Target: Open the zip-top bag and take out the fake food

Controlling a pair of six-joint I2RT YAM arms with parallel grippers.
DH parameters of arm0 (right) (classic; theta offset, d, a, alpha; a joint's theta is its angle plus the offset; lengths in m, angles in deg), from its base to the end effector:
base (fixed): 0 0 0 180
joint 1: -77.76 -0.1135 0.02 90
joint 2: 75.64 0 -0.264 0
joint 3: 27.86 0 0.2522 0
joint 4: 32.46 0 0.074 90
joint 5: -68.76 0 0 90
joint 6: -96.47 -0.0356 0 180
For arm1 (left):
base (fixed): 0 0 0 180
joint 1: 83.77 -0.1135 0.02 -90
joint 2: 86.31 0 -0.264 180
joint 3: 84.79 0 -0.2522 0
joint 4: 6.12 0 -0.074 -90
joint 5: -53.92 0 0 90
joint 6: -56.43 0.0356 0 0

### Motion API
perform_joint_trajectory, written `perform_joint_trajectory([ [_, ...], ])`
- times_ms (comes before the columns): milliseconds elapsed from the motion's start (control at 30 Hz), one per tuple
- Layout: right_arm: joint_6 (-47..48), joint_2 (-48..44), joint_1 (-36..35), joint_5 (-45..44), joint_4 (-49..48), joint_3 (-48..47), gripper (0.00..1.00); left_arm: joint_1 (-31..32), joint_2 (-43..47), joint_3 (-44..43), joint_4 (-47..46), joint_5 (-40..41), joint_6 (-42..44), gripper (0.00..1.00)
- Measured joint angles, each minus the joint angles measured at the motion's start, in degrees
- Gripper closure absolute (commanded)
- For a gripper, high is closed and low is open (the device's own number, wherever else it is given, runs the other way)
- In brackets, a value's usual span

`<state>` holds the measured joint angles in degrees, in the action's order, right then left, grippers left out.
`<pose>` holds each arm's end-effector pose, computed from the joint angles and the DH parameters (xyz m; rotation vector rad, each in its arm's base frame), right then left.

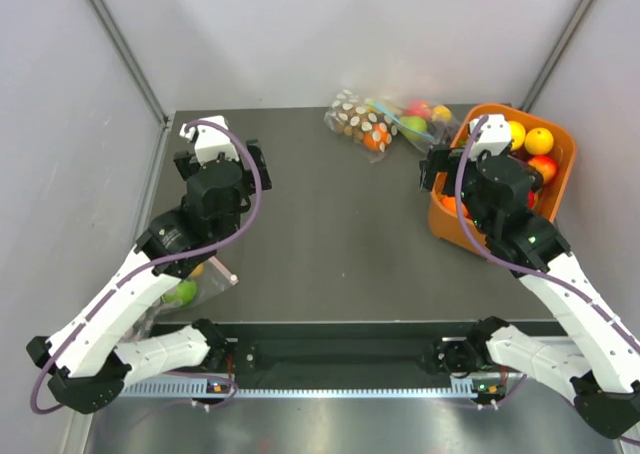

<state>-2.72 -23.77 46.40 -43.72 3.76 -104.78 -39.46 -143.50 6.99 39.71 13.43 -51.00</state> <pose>0.1696 0.0874 0.4072 -0.0554 1.7530 0.1703 0.1527 -0.1112 0.4406 -0.1849 1.7276 0.0011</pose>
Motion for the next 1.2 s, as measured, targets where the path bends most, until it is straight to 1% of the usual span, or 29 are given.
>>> perform_joint_trajectory([
  [200, 0.13, -0.11, 0.0, -0.2, 0.0, 0.0, 0.0, 0.0, -0.37, 0.02, 1.01, 0.52, 0.96, 0.01],
  [300, 0.17, -0.15, -0.02, -0.2, -0.07, 0.02, 0.0, 0.0, 0.26, 0.52, 0.7, -1.49, 2.64, 0.01],
  [467, 0.74, -1.36, -0.02, 0.2, -0.04, 0.17, 0.0, -0.02, 1.9, 4.55, -4.11, -5.62, 5.44, 0.01],
  [567, 0.79, -4.0, -0.04, 0.33, 0.09, 0.72, 0.0, -0.04, -1.64, 5.29, -8.37, -8.39, 6.69, 0.01],
  [667, 0.7, -7.28, -0.04, 0.37, 0.59, 1.75, 0.0, -0.92, -9.2, 3.74, -12.98, -12.24, 6.88, 0.01],
  [733, 0.63, -8.72, -0.04, 0.46, 1.18, 2.01, 0.01, -2.75, -16.13, 2.58, -16.85, -17.27, 6.14, 0.01],
  [833, 0.61, -10.12, -0.04, 0.57, 2.19, 2.03, 0.0, -7.54, -25.66, 2.32, -22.53, -25.51, 2.75, 0.01],
  [933, 0.59, -10.97, -0.04, 0.98, 2.97, 2.58, 0.0, -12.02, -33.86, -0.13, -26.43, -30.73, -1.09, 0.01],
  [1067, 0.55, -11.78, -0.04, 2.03, 4.0, 4.48, 0.0, -15.43, -46.49, -8.11, -33.44, -35.32, -5.73, 0.02],
  [1200, 0.57, -11.87, -0.04, 3.06, 4.61, 5.81, 0.0, -15.45, -56.22, -15.96, -36.63, -37.79, -9.46, 0.03],
])
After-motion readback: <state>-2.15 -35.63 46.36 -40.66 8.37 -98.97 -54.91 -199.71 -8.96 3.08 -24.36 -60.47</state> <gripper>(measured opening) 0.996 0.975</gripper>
